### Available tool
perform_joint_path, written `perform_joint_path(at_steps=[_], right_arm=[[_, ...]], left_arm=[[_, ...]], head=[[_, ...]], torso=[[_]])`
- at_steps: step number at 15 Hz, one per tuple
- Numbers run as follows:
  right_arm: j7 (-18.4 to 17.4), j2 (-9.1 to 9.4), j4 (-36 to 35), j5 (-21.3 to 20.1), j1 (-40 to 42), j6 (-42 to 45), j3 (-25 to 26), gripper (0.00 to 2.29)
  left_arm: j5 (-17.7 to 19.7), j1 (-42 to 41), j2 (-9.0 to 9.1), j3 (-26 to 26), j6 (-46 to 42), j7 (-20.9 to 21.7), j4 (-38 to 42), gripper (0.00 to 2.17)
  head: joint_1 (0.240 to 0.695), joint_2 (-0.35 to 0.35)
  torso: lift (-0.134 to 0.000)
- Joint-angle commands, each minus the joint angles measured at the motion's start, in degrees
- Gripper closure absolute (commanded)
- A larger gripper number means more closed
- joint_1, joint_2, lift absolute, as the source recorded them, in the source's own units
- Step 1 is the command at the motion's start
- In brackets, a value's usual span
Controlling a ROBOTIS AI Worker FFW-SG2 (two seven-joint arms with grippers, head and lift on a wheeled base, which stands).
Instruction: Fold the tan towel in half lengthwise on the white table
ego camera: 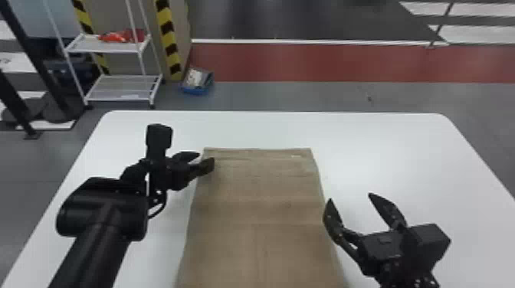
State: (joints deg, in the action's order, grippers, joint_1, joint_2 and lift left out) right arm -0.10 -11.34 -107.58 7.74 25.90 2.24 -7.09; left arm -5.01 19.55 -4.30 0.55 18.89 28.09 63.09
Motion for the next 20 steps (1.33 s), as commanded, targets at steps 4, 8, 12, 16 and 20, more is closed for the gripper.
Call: perform_joint_path(at_steps=[4, 8, 12, 16, 20], right_arm=[[0.01, 0.0, 0.26, 0.0, -0.15, -0.27, -0.03, 0.13], [-0.08, -0.18, 0.44, 0.0, -0.33, -0.1, -0.03, 0.13], [0.01, -0.18, 0.79, 0.09, -0.5, -0.1, -0.03, 0.13], [-0.08, -0.18, 1.14, 0.18, -0.68, -0.1, -0.11, 0.13], [0.01, -0.26, 1.49, 0.44, -0.94, -0.1, -0.11, 0.13]], left_arm=[[-0.09, 0.22, 0.09, 0.15, -0.12, 0.04, -0.42, 0.62], [-0.09, 0.22, 0.09, 0.59, -0.3, 0.21, -0.42, 0.7], [-0.09, -0.48, 0.0, 0.5, -0.12, 0.48, 0.11, 0.7], [-0.18, -0.83, 0.0, 0.33, -0.3, 0.57, 0.28, 1.08], [0.09, -3.29, 0.0, -0.29, -0.47, 0.48, 4.15, 1.08]], head=[[0.695, -0.011], [0.695, -0.016], [0.695, -0.018], [0.695, -0.018], [0.695, -0.015]], torso=[[-0.098], [-0.098], [-0.098], [-0.098], [-0.098]])
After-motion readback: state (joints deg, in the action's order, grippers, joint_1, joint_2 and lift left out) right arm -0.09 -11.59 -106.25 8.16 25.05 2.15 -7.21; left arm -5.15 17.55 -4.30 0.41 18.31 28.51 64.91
